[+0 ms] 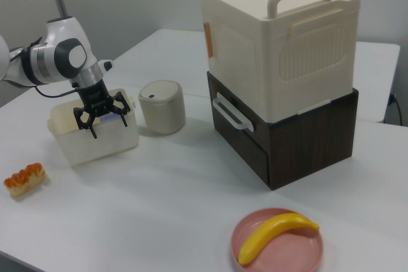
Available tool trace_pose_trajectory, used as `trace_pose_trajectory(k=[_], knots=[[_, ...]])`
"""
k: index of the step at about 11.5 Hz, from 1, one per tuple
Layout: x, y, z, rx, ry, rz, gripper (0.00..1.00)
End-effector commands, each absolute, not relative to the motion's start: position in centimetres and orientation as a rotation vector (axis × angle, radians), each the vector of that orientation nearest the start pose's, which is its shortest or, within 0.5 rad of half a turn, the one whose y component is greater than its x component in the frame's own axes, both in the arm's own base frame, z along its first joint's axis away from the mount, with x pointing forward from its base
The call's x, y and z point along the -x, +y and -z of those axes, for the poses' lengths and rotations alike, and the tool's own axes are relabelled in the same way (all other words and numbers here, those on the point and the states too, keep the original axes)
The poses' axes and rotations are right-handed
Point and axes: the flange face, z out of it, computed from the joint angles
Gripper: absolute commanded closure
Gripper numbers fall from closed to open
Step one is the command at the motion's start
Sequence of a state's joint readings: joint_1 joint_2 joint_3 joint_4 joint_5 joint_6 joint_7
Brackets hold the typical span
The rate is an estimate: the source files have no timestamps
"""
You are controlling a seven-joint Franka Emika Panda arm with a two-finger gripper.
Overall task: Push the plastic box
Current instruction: 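Push the white plastic box away from the cylindrical container with the gripper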
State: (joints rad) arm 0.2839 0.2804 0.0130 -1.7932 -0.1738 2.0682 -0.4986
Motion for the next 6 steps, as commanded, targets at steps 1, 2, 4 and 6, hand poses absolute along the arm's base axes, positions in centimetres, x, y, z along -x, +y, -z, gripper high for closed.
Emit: trace_pose_trajectory(k=[1,2,4,6], knots=[[-60.3,17.7,-42.0,3.009,-1.379,0.058,0.0],[-60.0,17.1,-43.4,3.011,-1.378,0.083,0.0],[-59.3,14.7,-45.7,3.037,-1.325,0.113,0.0],[-59.0,11.9,-48.8,3.079,-1.235,0.176,0.0]])
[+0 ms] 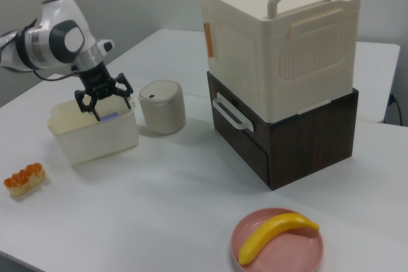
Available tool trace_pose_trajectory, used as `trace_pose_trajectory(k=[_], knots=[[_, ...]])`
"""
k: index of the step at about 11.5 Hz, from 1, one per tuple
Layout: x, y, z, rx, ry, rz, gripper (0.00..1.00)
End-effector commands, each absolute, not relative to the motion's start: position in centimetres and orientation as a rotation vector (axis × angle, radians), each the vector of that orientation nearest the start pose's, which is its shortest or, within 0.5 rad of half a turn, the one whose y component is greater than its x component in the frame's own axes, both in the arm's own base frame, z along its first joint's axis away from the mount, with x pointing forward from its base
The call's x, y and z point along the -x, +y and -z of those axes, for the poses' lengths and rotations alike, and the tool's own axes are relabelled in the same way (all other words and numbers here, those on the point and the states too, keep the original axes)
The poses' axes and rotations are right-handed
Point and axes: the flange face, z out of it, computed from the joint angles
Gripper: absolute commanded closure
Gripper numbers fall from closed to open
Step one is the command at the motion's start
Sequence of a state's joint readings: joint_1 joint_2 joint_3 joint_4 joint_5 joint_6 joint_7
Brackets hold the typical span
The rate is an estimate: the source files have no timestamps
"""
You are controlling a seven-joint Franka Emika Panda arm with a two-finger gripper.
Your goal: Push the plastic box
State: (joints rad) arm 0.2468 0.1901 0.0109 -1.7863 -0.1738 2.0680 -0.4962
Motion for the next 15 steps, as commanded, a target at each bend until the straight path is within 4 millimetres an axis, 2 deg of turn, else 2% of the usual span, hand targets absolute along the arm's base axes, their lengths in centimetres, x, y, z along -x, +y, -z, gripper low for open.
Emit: trace_pose_trajectory(k=[1,3,5,6,8,11,13,15], knots=[[-58.6,10.0,-50.5,3.106,-1.18,0.175,0.0],[-57.5,5.7,-53.3,3.149,-1.035,0.13,0.0],[-58.0,2.1,-56.5,3.141,-0.725,0.147,0.0],[-58.2,1.4,-57.5,3.129,-0.537,0.188,0.0],[-58.2,1.4,-58.0,3.145,-0.112,0.215,0.0],[-58.3,0.8,-58.1,3.122,0.224,0.212,0.0],[-58.2,0.2,-58.1,3.114,0.311,0.197,0.0],[-57.7,-1.3,-58.2,3.114,0.358,0.147,0.0]])
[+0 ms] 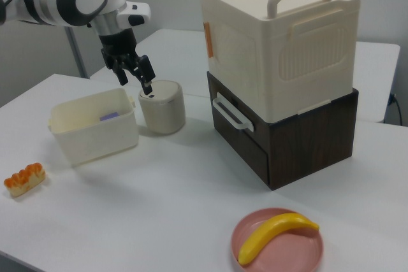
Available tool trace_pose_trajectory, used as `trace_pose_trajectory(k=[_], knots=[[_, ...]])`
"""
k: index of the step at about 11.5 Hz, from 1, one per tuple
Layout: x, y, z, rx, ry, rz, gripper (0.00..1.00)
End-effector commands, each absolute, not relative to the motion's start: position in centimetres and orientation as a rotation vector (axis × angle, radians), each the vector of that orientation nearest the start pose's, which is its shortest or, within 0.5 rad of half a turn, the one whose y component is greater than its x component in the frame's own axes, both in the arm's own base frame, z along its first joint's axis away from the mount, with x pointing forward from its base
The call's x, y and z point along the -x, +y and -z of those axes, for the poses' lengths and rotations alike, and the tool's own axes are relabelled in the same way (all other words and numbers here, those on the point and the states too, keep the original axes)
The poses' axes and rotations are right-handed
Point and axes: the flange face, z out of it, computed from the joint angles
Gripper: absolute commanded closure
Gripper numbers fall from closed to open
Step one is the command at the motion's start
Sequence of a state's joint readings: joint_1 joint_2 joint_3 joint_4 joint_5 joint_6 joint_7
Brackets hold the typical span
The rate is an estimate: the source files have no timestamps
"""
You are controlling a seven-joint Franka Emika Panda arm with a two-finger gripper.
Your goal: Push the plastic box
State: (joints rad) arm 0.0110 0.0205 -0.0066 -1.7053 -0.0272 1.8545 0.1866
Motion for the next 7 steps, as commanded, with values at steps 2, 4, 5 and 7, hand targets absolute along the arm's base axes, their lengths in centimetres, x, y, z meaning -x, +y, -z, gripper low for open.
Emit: trace_pose_trajectory(k=[2,4,5,7], knots=[[-57.75,-1.25,-58.39,3.112,0.359,0.147,0.0],[-57.75,-1.15,-58.39,3.111,0.357,0.146,0.0],[-57.73,-1.15,-58.37,3.111,0.357,0.144,0.0],[-57.74,-1.06,-58.37,3.113,0.347,0.144,0.0]])
